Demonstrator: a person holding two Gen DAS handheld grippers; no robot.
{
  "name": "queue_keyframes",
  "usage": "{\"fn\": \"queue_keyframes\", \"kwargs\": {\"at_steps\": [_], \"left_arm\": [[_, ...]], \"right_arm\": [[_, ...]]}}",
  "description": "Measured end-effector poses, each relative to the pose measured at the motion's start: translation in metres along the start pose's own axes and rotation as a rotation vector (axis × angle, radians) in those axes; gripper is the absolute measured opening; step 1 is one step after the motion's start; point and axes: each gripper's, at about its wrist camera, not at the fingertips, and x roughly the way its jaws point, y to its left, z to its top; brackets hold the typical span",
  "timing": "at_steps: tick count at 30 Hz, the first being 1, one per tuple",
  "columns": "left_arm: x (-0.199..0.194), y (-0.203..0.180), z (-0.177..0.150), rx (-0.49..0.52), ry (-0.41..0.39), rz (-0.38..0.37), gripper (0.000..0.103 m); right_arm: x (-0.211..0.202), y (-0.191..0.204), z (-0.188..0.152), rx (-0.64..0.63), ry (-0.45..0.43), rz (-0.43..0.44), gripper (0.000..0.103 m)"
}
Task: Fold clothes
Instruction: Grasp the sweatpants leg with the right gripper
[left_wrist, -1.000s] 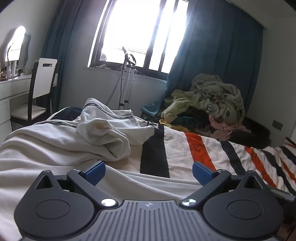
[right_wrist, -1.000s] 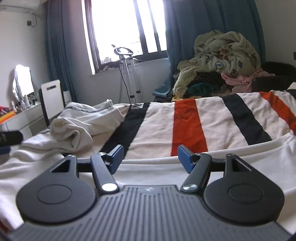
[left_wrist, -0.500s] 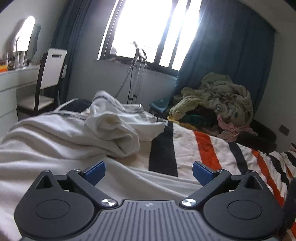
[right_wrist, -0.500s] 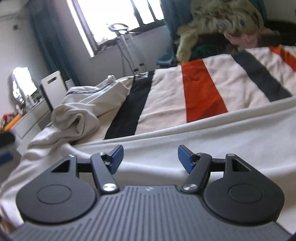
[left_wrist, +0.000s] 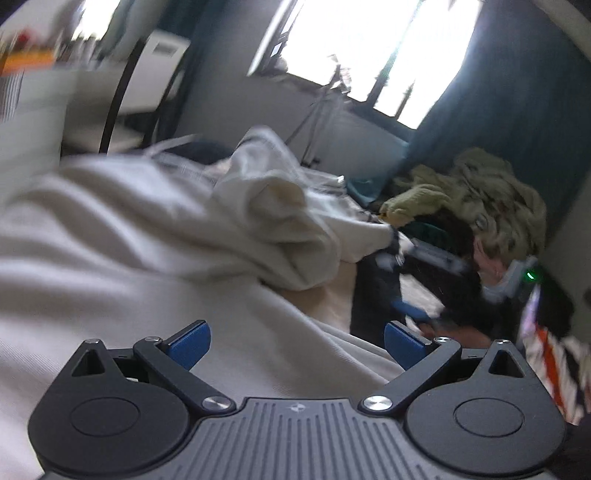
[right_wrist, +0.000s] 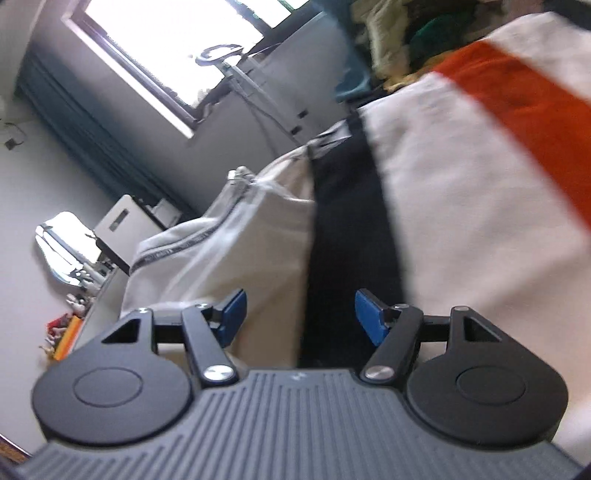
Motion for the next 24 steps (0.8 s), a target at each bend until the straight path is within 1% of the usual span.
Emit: {"fn": "queue_keyframes", "kwargs": {"at_steps": [2, 4, 5, 7, 8, 9, 10, 11, 13, 16, 18, 20, 22, 24], "left_arm": [[0.014, 0.009, 0.0, -0.053, 0.015, 0.012, 0.1], [0.024, 0.015, 0.0, -0.08, 0.016, 0.016, 0.1], [0.028, 0.017, 0.0, -0.084, 0.017, 0.016, 0.1], [0.037, 0.02, -0.002, -0.08, 0.019, 0.019, 0.1], [0.041, 0.02, -0.003, -0.067, 0.02, 0.022, 0.1], [0.044, 0.019, -0.004, -0.055, 0.019, 0.027, 0.1], [0.046, 0.017, -0.005, -0.041, 0.015, 0.031, 0.1], [0.047, 0.015, -0.005, -0.026, 0.01, 0.033, 0.1], [0.047, 0.01, -0.005, -0.002, 0.001, 0.019, 0.1], [0.041, 0.001, -0.008, 0.035, -0.009, -0.013, 0.1], [0.037, -0.005, -0.011, 0.059, -0.016, -0.034, 0.1], [0.033, -0.011, -0.013, 0.084, -0.023, -0.056, 0.1], [0.031, -0.017, -0.016, 0.098, -0.014, -0.069, 0.1], [0.029, -0.024, -0.021, 0.117, -0.006, -0.08, 0.1]], "right_arm": [[0.03, 0.008, 0.006, 0.033, -0.01, 0.022, 0.068], [0.059, 0.015, 0.012, 0.064, -0.022, 0.04, 0.068], [0.069, 0.018, 0.015, 0.062, -0.043, 0.009, 0.068], [0.088, 0.02, 0.019, 0.073, -0.046, -0.028, 0.066], [0.095, 0.02, 0.021, 0.073, -0.038, -0.059, 0.059], [0.096, 0.02, 0.023, 0.053, -0.034, -0.087, 0.031], [0.098, 0.02, 0.025, 0.033, -0.03, -0.115, 0.019], [0.099, 0.019, 0.026, 0.016, -0.028, -0.14, 0.018], [0.083, 0.011, 0.033, 0.016, -0.07, -0.139, 0.013], [0.049, -0.003, 0.047, -0.03, -0.126, -0.158, 0.012], [0.019, -0.025, 0.057, -0.051, -0.164, -0.186, 0.011], [-0.01, -0.051, 0.068, -0.062, -0.203, -0.243, 0.011], [-0.037, -0.081, 0.08, -0.066, -0.234, -0.309, 0.011], [-0.061, -0.116, 0.094, -0.027, -0.25, -0.375, 0.011]]}}
